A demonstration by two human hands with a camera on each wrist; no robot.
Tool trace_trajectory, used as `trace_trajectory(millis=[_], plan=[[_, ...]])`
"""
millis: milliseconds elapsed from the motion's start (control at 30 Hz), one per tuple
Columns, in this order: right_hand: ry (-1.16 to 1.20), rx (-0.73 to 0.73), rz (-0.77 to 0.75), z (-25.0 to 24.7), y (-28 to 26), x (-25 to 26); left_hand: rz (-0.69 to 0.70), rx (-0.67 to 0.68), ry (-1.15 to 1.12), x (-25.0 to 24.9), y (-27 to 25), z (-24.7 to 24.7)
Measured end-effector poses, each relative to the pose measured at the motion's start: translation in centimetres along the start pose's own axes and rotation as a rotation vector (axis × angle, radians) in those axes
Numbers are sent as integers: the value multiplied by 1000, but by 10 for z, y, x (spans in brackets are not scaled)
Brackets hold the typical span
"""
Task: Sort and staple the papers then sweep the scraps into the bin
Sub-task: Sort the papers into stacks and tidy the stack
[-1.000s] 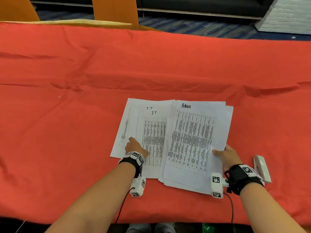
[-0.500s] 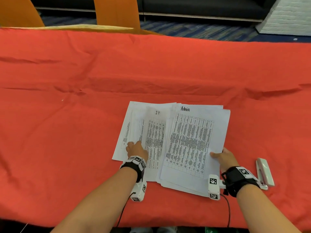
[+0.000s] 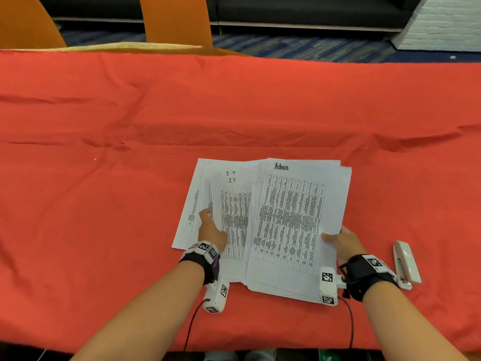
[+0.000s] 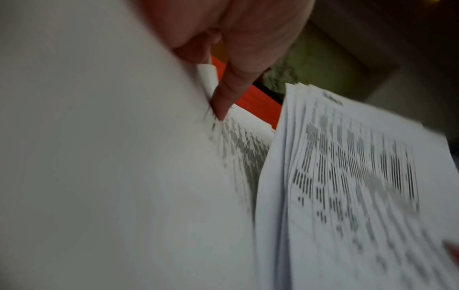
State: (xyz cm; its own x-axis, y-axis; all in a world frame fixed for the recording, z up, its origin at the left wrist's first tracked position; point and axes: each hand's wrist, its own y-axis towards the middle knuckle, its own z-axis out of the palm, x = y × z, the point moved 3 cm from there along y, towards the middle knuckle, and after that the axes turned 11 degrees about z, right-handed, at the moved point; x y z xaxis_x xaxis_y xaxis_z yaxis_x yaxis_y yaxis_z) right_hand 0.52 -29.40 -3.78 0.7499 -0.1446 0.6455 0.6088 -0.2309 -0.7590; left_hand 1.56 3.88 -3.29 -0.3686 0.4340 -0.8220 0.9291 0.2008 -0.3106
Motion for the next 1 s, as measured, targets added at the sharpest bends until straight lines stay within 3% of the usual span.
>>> trace_trajectory(millis=[100,300,467,600,767,867,1000], plan=[[50,44,14,-1,-3,5,-67,46,-100,-3,0,-6],[119,138,7,6,-11,17,4,166,-324,-18,-15,2],[95,104,-34,14,-13,20,20,303,-416,-30,-23,23],[-81,12,-84,16,-21,23,-10,320,-467,-35,-29,30],[-92,67,-180,33,-34,38,-48,212,-410,-54,-36,23],[-69,94,-285,46,-45,55,126,139,-218,-70,-34,12],[-15,123,-437,59,-65,81,334,-16,-200,-93,-25,-16]])
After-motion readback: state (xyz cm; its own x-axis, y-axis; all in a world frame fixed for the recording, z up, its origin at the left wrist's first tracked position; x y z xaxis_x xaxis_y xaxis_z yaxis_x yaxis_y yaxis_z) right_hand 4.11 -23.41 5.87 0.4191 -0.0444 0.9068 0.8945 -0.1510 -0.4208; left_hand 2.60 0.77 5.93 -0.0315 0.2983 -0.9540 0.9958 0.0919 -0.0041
